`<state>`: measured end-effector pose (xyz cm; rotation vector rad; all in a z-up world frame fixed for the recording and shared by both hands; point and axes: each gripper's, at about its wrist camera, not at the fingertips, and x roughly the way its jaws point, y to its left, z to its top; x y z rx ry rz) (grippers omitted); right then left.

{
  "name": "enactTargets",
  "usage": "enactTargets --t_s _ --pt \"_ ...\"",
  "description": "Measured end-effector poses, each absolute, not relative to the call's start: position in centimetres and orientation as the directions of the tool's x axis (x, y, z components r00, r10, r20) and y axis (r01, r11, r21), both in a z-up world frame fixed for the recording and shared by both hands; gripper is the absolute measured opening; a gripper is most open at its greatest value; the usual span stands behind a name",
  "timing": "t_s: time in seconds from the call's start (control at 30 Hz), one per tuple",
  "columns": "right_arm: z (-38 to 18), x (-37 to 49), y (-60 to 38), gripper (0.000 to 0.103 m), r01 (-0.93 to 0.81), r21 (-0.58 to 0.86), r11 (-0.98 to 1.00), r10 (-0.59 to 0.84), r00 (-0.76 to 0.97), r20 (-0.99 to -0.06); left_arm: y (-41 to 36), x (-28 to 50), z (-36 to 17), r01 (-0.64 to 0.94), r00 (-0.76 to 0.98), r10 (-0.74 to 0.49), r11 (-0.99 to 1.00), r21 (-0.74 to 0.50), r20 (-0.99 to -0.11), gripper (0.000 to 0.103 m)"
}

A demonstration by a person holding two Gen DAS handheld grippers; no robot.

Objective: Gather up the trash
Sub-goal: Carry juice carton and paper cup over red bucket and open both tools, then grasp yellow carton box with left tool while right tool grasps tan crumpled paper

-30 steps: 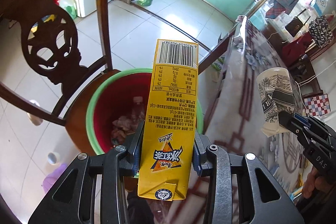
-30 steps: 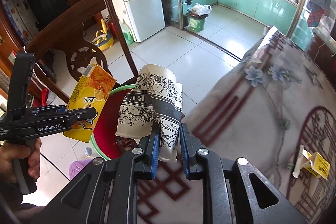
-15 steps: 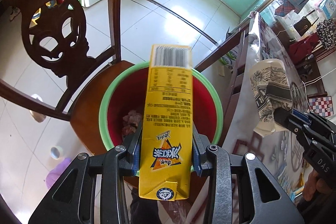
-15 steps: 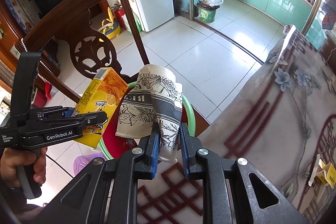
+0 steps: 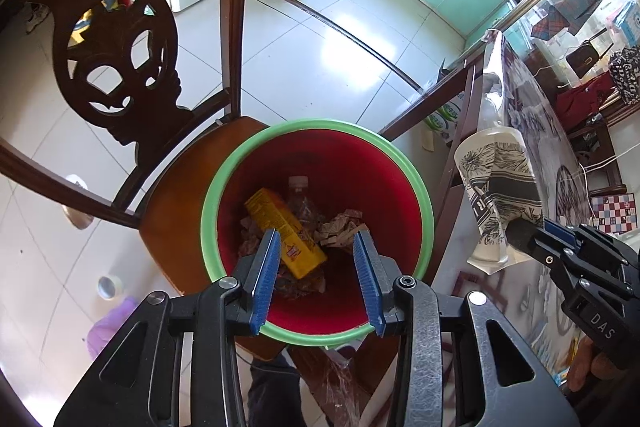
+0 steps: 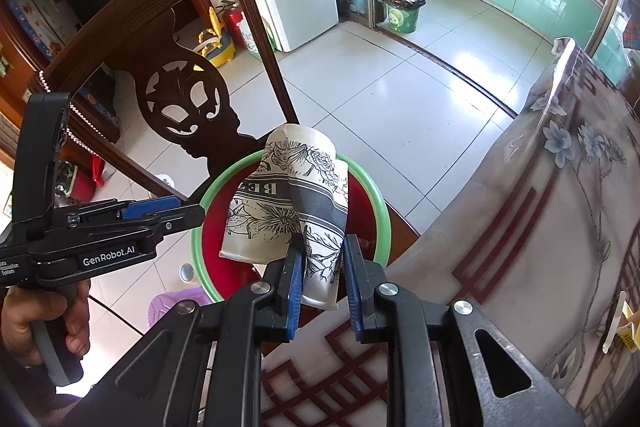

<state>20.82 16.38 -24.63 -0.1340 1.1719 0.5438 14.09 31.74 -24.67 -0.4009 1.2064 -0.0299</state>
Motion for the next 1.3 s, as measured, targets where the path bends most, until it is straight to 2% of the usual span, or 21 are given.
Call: enactTargets --t_s 0.03,0.1,0.17,0.2,0.4,0.43,0.5,0.53,0.63,0.7,0.83,0.97,1.03,1.13,1.3 --pt "-24.6 20.8 16.3 0.018 -0.472 0.184 0.862 0.341 0.272 -0.9 31.8 14.0 -24.5 -0.193 0.371 -0.231 0.928 -0.318 -0.899 0.043" --pt "-24.7 20.7 16.3 0.027 -0.478 0.2 0.855 0.355 0.257 -0.899 32.0 13.6 -24.0 -0.202 0.387 -0.231 0.924 -0.326 -0.893 0.051" --pt "-24.6 20.3 16.3 0.05 -0.488 0.199 0.85 0.36 0.261 -0.896 32.0 13.3 -23.5 -0.203 0.403 -0.229 0.922 -0.33 -0.886 0.054" --pt "-24.5 20.0 16.2 0.053 -0.494 0.196 0.847 0.365 0.273 -0.89 31.9 13.2 -23.2 -0.202 0.409 -0.228 0.922 -0.331 -0.884 0.056" --pt "-22.1 17.8 13.6 0.054 -0.483 0.211 0.85 0.396 0.322 -0.86 29.8 12.0 -20.5 -0.13 0.461 -0.235 0.936 -0.327 -0.856 0.057" --pt "-21.2 17.3 12.4 0.054 -0.472 0.216 0.855 0.402 0.339 -0.851 29.0 11.8 -19.8 -0.096 0.474 -0.248 0.939 -0.33 -0.845 0.059" --pt "-19.2 15.8 8.6 0.054 -0.426 0.221 0.877 0.399 0.392 -0.829 27.0 11.3 -18.6 -0.018 0.498 -0.283 0.942 -0.336 -0.819 0.071" --pt "-18.4 15.1 6.7 0.054 -0.398 0.22 0.891 0.39 0.418 -0.821 25.8 11.2 -17.9 0.029 0.507 -0.306 0.94 -0.339 -0.806 0.072" --pt "-16.0 12.8 -1.3 0.054 -0.248 0.188 0.95 0.293 0.509 -0.809 20.9 11.1 -16.1 0.181 0.507 -0.39 0.92 -0.347 -0.768 0.075" --pt "-14.6 11.0 -7.4 0.054 -0.114 0.136 0.984 0.177 0.56 -0.809 17.8 11.3 -15.1 0.272 0.495 -0.447 0.894 -0.355 -0.746 0.079" --pt "-12.1 6.7 -20.7 0.054 0.161 0.055 0.985 -0.054 0.601 -0.797 10.7 11.4 -13.6 0.415 0.461 -0.527 0.839 -0.352 -0.714 0.08" --pt "-10.0 3.1 -35.3 0.054 0.396 -0.054 0.916 -0.28 0.538 -0.795 4.1 11.5 -12.7 0.492 0.435 -0.564 0.802 -0.34 -0.702 0.083" --pt "-9.7 2.1 -43.2 0.054 0.492 -0.073 0.868 -0.339 0.477 -0.811 0.9 11.6 -12.6 0.511 0.421 -0.57 0.792 -0.334 -0.706 0.083" --pt "-10.6 0.2 -54.9 0.054 0.616 -0.051 0.786 -0.347 0.371 -0.861 -3.7 11.9 -12.9 0.535 0.405 -0.566 0.784 -0.315 -0.719 0.083" --pt "-16.9 -0.9 -69.8 0.054 0.718 -0.034 0.695 -0.219 0.166 -0.962 -10.8 13.1 -14.7 0.597 0.389 -0.539 0.765 -0.24 -0.747 0.083"
